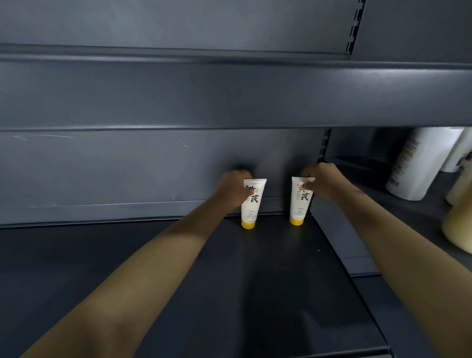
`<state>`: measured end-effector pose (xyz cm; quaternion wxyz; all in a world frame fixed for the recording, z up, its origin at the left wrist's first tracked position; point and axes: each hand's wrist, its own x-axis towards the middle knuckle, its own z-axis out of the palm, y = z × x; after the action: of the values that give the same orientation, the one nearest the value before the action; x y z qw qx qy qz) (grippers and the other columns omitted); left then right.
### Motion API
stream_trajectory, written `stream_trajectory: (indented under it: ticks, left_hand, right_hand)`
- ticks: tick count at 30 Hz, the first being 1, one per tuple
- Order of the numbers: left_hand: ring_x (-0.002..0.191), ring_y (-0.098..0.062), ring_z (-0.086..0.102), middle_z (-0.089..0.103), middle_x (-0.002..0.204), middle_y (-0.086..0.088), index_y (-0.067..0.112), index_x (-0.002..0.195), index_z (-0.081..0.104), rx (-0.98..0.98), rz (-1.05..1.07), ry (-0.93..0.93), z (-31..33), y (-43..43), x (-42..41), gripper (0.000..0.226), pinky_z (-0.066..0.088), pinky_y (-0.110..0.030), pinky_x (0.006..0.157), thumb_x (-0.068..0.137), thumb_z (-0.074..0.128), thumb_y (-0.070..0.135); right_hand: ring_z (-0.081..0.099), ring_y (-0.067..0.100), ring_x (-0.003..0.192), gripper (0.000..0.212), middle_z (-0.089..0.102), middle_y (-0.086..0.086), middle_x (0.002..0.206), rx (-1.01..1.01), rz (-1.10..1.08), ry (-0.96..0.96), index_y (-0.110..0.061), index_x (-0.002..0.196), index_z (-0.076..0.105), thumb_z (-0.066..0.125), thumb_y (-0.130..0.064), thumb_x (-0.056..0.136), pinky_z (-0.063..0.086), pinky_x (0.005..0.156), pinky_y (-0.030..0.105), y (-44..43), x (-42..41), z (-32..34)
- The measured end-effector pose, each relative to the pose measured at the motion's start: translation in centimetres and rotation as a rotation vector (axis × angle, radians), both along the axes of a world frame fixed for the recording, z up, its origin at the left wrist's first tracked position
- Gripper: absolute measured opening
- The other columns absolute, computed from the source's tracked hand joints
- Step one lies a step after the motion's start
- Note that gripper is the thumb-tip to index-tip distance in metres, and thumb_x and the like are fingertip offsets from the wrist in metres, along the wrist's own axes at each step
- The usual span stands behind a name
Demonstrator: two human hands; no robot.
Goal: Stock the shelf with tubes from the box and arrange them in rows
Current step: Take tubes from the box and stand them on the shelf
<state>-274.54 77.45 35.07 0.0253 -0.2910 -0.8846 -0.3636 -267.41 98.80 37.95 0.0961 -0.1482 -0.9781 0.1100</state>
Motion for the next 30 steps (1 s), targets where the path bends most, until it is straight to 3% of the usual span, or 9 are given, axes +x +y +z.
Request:
stream_trajectory:
  ticks: [8,19,30]
  left_hand:
    - [0.093,-0.036,0.061,0.065,0.100,-0.020,0.000,0.098,0.065,-0.034,0.041,0.024,-0.2,-0.3,-2.1,0.020,0.053,-0.043,0.077,0.080,0.068,0.008]
    - [0.094,-0.029,0.060,0.063,0.106,-0.011,0.010,0.101,0.065,-0.111,0.061,0.101,0.2,-0.8,-2.9,0.018,0.052,-0.036,0.075,0.085,0.060,0.007]
    - [0.099,-0.030,0.059,0.061,0.111,-0.013,0.007,0.106,0.064,-0.130,0.094,0.101,0.8,-1.2,-1.9,0.021,0.050,-0.036,0.078,0.086,0.060,0.010]
  right_hand:
    - [0.060,0.031,0.102,0.026,0.065,0.016,0.110,-0.043,0.006,0.020,-0.008,0.113,0.064,0.061,-0.008,0.087,0.040,0.073,0.026,0.4,-1.4,-0.5]
    - [0.063,0.032,0.093,0.020,0.069,0.016,0.102,-0.019,0.030,0.055,-0.007,0.104,0.067,0.055,-0.003,0.087,0.046,0.072,0.031,0.0,-1.9,-0.8]
    - [0.060,0.027,0.107,0.034,0.065,0.010,0.119,-0.035,0.040,0.049,-0.011,0.119,0.062,0.056,-0.002,0.087,0.045,0.082,0.028,-0.8,-2.0,0.1]
